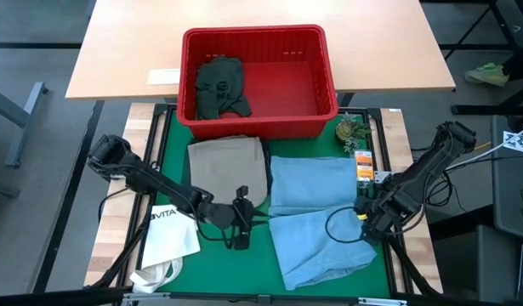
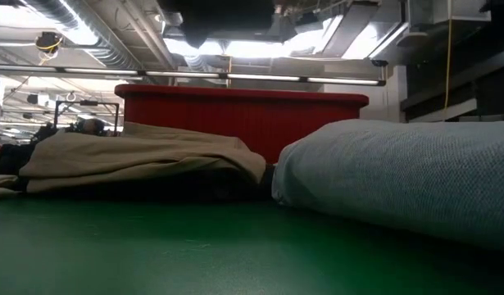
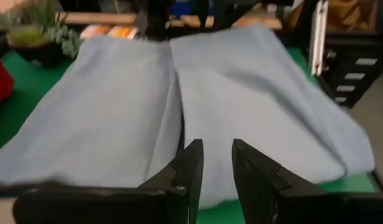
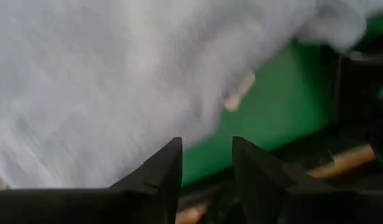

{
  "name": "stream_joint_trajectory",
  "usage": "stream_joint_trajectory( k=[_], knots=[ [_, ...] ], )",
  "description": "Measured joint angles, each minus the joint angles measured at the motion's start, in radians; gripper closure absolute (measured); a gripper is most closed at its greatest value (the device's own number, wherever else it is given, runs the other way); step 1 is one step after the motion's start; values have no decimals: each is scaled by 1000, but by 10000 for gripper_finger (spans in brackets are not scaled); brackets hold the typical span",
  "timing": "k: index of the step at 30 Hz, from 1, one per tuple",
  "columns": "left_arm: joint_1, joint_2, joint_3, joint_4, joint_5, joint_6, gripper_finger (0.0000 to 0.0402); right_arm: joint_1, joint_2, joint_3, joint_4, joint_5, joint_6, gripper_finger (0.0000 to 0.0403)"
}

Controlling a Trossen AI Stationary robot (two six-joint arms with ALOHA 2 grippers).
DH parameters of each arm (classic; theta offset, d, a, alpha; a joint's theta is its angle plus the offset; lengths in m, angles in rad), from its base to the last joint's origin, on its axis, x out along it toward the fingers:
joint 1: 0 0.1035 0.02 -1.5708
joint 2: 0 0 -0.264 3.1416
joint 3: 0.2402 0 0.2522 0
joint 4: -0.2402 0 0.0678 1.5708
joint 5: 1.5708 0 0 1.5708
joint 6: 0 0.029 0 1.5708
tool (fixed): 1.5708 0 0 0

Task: Fold Laundry from Bin
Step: Fold the light blue pants

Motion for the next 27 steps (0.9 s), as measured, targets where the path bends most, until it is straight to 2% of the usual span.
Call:
stream_joint_trajectory(
  k=[3, 6, 11, 14, 16, 21, 27],
  knots=[
    [7, 17, 0, 86, 11, 32, 321, 0, -16, 22, -54, -13, 7, 256],
    [20, 39, 0, 197, 44, 38, 321, 1, -17, 61, -60, 79, -22, 256],
    [46, 106, 0, 365, 136, 38, 323, 1, -9, 79, 139, 328, -148, 256],
    [63, 161, 0, 471, 173, 36, 328, 0, 38, 75, 300, 409, -271, 256],
    [70, 204, 0, 540, 190, 33, 332, 1, 77, 74, 376, 403, -343, 256],
    [83, 316, 31, 589, 199, 32, 345, 1, 194, 74, 484, 273, -473, 256],
    [93, 435, 51, 585, 194, 28, 360, 10, 313, 73, 502, 173, -492, 256]
  ],
)
